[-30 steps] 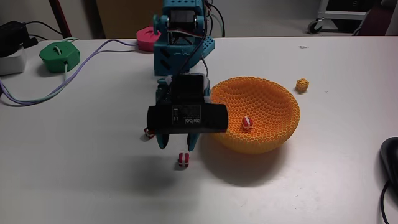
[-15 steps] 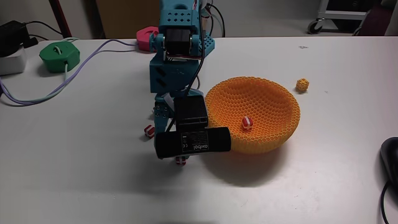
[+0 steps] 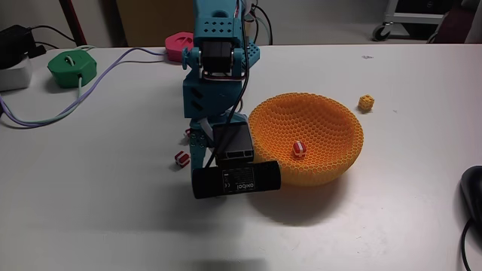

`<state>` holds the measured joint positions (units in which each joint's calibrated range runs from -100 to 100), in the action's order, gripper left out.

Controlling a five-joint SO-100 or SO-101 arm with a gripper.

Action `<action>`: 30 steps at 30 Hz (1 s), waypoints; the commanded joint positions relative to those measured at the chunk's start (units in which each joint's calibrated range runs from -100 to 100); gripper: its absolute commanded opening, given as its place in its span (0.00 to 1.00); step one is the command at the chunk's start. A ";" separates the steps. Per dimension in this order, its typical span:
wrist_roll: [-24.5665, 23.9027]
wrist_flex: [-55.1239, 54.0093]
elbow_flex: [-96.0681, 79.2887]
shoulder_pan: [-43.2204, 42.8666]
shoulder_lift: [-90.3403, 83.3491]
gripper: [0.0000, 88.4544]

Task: Place cube pieces into the yellow basket

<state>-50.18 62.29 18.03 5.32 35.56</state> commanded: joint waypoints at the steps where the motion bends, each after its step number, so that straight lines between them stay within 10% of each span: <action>1: 0.63 0.44 1.18 0.18 -1.28 0.14; 10: 3.13 -1.03 5.32 2.88 -2.14 0.00; 18: 0.05 37.71 45.09 -2.15 -7.44 0.00; 30: -12.75 37.71 7.25 -24.80 -23.82 0.00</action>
<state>-61.03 99.78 33.79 -16.54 19.63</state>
